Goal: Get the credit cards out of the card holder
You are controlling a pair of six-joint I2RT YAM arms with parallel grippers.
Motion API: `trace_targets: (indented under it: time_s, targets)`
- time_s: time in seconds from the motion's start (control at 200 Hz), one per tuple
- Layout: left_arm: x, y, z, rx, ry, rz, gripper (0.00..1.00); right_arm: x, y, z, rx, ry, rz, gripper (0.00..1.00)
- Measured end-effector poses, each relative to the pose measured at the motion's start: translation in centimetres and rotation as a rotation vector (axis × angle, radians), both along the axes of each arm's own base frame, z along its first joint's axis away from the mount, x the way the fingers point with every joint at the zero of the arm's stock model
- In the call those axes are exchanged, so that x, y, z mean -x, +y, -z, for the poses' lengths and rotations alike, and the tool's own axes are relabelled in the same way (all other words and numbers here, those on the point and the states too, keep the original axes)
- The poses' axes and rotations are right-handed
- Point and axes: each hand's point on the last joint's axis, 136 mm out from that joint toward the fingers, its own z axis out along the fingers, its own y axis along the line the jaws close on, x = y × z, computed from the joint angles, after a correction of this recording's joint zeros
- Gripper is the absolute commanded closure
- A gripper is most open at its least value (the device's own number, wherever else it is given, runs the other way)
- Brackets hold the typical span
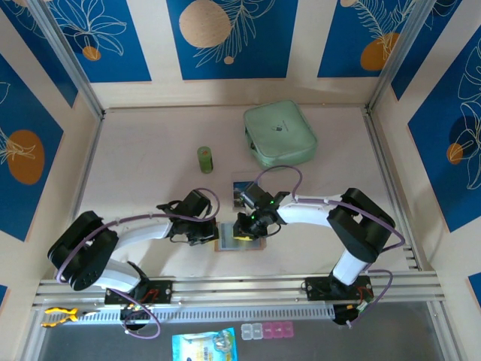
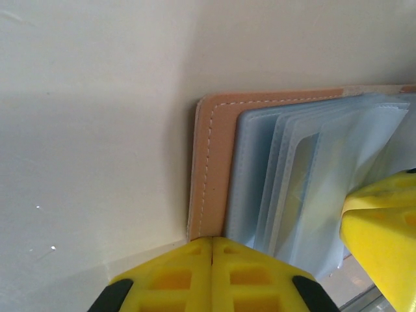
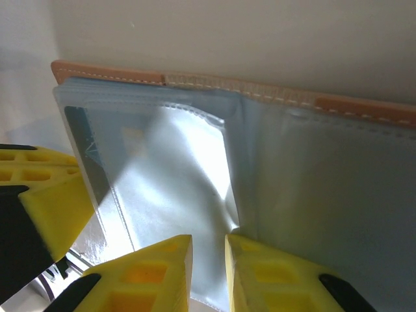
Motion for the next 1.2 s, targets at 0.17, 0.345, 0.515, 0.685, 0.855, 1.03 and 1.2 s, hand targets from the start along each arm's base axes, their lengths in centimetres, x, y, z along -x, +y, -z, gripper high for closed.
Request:
trace_targets:
  time_s: [0.17, 0.345, 0.515, 0.685, 0.855, 1.03, 1.2]
  targets:
    - [0.1, 0.3, -0.2, -0.011, 0.001, -0.003, 0.95, -0.2, -0.2, 0.1, 0.000, 0.002, 0.008, 0.78]
    - [-0.3, 0.0, -1.9, 0.011, -0.029, -0.005, 0.90, -0.1, -0.5, 0.2, -0.021, 0.004, 0.016, 0.79]
    - [-0.9, -1.3, -3.2, 0.040, -0.058, 0.014, 0.89, -0.1, -0.8, 0.4, -0.053, 0.011, 0.022, 0.80]
    - [-0.7, -2.8, -3.2, 0.049, -0.055, 0.043, 0.82, -0.1, -0.8, 0.5, -0.082, 0.016, 0.027, 0.81]
    - [-0.4, -3.5, -2.1, 0.031, -0.022, 0.048, 0.77, -0.1, -0.9, 0.5, -0.120, 0.026, 0.037, 0.81]
    - [-0.4, -3.7, -1.8, 0.031, -0.016, 0.041, 0.77, -0.2, -0.9, 0.4, -0.163, 0.036, 0.047, 0.81]
    - [-0.6, -4.3, -1.7, 0.053, -0.012, 0.034, 0.82, -0.2, -0.9, 0.3, -0.189, 0.044, 0.051, 0.81]
